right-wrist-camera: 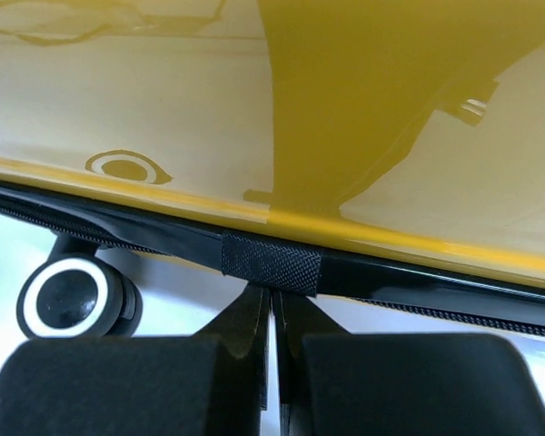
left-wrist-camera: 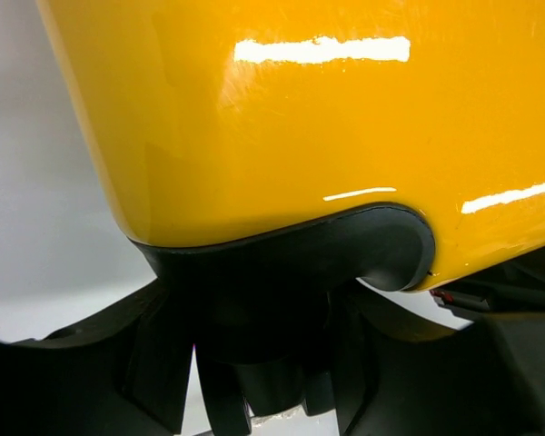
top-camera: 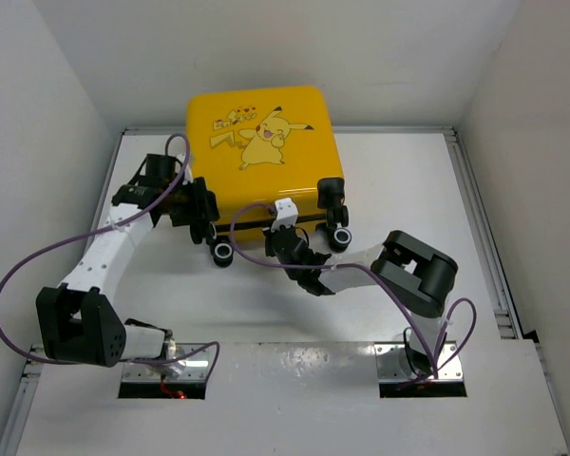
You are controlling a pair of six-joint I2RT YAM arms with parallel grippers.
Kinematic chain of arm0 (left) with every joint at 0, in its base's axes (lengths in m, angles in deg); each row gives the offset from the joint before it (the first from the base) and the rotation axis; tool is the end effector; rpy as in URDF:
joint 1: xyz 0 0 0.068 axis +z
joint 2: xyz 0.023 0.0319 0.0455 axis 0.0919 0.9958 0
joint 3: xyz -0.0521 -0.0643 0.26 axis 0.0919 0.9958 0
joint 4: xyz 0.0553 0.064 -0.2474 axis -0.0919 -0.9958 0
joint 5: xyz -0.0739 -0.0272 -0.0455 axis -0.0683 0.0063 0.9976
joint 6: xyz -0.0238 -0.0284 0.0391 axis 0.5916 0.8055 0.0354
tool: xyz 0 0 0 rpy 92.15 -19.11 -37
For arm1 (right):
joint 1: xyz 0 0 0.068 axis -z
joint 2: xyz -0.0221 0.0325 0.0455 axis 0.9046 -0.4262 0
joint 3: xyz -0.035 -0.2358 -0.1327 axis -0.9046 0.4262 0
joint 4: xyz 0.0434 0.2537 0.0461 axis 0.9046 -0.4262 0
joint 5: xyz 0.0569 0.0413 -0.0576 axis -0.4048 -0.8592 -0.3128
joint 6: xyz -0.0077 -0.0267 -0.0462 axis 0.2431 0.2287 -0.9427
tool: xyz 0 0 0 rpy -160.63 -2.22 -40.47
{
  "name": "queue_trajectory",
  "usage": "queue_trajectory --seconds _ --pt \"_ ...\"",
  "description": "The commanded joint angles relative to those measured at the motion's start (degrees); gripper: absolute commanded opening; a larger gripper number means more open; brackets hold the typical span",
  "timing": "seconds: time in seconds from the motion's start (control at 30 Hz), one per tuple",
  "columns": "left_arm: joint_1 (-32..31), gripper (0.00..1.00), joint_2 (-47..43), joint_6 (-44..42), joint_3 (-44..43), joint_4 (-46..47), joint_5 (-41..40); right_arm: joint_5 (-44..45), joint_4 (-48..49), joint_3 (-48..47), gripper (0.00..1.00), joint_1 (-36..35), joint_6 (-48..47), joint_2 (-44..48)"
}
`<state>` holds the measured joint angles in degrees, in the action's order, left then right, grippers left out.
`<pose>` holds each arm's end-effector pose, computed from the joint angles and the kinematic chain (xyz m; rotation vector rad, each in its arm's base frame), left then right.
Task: Pack the luggage
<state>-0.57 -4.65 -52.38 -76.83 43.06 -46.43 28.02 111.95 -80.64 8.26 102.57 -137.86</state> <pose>0.2705 -0.0354 0.2958 -0.2539 2.4885 -0.4744 0.2222 0.2987 0.1513 -0.0629 1.8353 0.4511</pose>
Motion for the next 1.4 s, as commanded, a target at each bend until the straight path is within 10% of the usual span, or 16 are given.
queue_trajectory --seconds 0.0,0.87,1.37 --pt "2.5 0.01 2.63 -1.39 0.84 0.68 -4.4 3.97 2.84 1.45 0.0 2.98 -1.08 3.44" --pt "12.61 0.0 13.08 1.07 -2.06 -2.14 -14.33 3.8 0.55 25.62 0.0 30.05 -1.34 23.12" --pt "12.61 0.0 23.63 -5.7 -12.26 -1.61 -27.68 -19.05 17.96 20.18 0.0 45.95 -15.49 13.46"
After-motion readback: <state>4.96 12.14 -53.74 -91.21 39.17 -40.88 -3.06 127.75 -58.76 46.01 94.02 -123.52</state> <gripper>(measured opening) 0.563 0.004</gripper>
